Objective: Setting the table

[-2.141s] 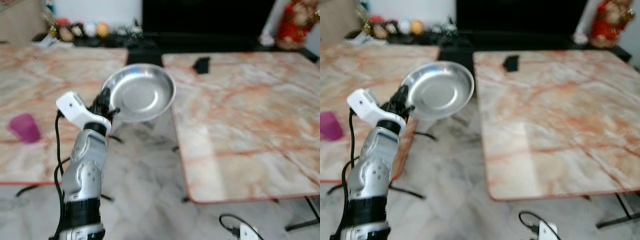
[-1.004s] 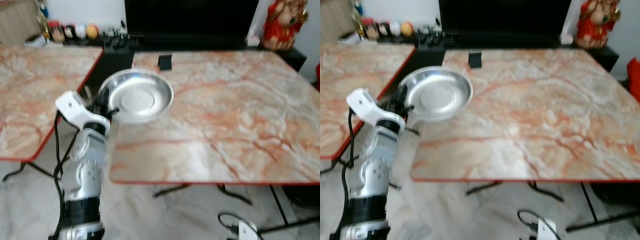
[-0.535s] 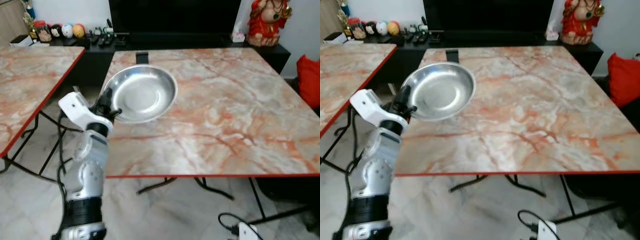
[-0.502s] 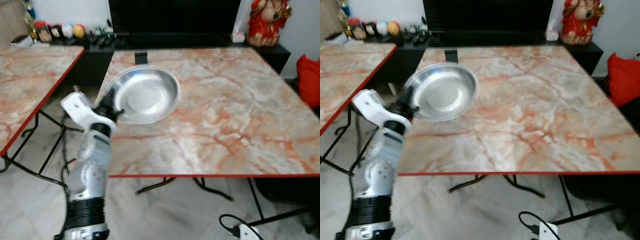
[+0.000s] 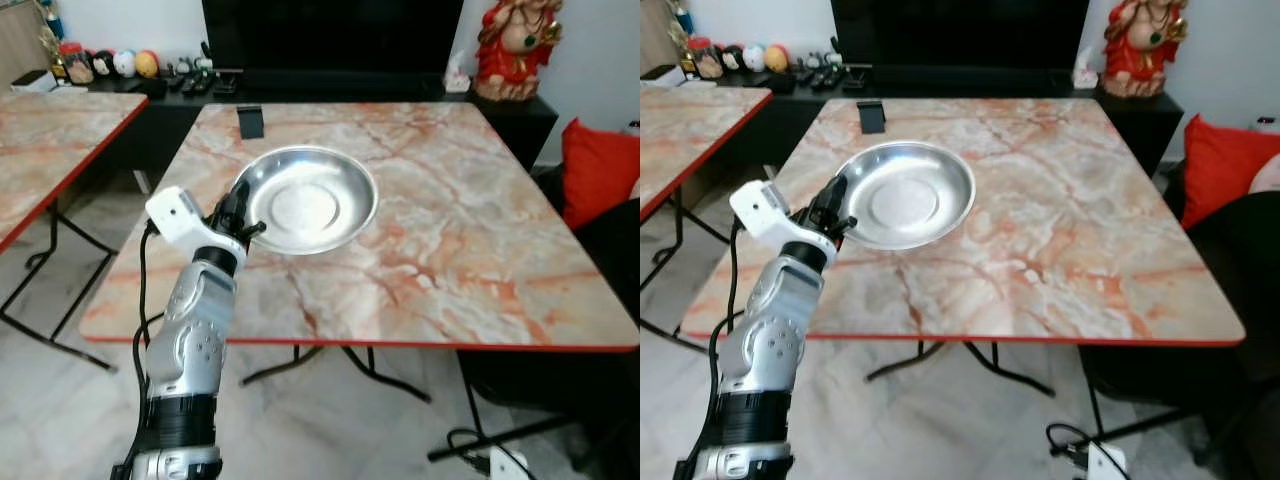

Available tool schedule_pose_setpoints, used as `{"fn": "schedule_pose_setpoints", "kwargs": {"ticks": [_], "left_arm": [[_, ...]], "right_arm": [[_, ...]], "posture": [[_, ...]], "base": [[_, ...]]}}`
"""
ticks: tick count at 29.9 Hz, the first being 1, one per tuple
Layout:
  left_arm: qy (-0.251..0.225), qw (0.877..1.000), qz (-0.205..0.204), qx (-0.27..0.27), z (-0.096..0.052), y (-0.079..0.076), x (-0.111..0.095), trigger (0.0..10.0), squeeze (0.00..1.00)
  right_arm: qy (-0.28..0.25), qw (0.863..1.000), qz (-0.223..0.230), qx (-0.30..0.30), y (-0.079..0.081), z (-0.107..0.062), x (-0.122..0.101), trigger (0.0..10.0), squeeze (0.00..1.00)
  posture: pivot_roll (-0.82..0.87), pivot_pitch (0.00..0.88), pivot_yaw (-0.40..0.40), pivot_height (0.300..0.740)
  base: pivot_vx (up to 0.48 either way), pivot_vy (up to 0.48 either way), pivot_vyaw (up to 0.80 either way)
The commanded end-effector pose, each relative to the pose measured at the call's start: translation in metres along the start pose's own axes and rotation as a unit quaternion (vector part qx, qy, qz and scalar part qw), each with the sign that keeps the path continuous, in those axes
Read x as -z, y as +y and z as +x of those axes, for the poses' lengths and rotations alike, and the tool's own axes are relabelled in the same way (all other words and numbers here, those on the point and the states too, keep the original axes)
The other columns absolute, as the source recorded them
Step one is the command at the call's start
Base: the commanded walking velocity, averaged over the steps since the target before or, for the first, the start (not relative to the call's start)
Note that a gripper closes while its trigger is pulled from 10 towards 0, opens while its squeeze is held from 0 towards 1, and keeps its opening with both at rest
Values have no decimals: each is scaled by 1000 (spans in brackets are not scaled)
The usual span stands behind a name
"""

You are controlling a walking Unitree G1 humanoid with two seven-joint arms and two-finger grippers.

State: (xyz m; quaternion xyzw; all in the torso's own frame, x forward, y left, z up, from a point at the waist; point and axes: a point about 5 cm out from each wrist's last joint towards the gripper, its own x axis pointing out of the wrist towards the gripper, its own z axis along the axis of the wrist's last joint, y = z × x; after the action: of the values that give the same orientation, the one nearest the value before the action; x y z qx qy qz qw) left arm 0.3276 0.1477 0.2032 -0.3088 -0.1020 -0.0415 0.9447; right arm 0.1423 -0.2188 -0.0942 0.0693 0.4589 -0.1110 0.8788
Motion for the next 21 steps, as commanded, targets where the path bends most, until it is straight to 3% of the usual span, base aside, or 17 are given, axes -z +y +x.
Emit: {"fn": "schedule_pose_setpoints", "kwargs": {"ticks": [1, 5, 8, 9, 11, 12, 21], "left_arm": [[-14, 1000, 10, -1, 0, 0, -6, 10000, 0], [3, 999, 38, 12, 0, -1, -3, 10000, 0], [25, 995, 91, 36, -1, -1, 1, 10000, 0], [36, 990, 129, 52, -2, 0, 2, 10000, 0], [44, 986, 150, 62, -2, 2, 2, 10000, 0], [51, 980, 179, 69, -2, 5, 0, 10000, 0], [58, 973, 211, 80, -3, 21, -13, 10000, 0]], "right_arm": [[2, 1000, 6, 0, 2, 0, 3, 10000, 0], [2, 1000, 11, 2, 2, 0, 3, 10000, 0], [2, 1000, 13, 2, 2, 0, 3, 10000, 0], [1, 1000, 14, 2, 2, 0, 3, 10000, 0], [1, 1000, 13, 2, 2, 0, 2, 10000, 0], [1, 1000, 14, 2, 2, 0, 2, 10000, 0], [-1, 1000, 17, 1, 2, 0, 1, 10000, 0]], "posture": [[11, 0, -29, 740], [12, 0, -30, 740], [11, 0, -30, 740], [11, 0, -30, 740], [7, 0, -31, 740], [11, 0, -31, 740], [19, 5, -34, 740]], "base": [[0, -300, 0], [0, -143, 0], [0, 0, 0], [0, 0, 0], [0, 0, 0], [0, 0, 0], [0, 0, 0]]}}
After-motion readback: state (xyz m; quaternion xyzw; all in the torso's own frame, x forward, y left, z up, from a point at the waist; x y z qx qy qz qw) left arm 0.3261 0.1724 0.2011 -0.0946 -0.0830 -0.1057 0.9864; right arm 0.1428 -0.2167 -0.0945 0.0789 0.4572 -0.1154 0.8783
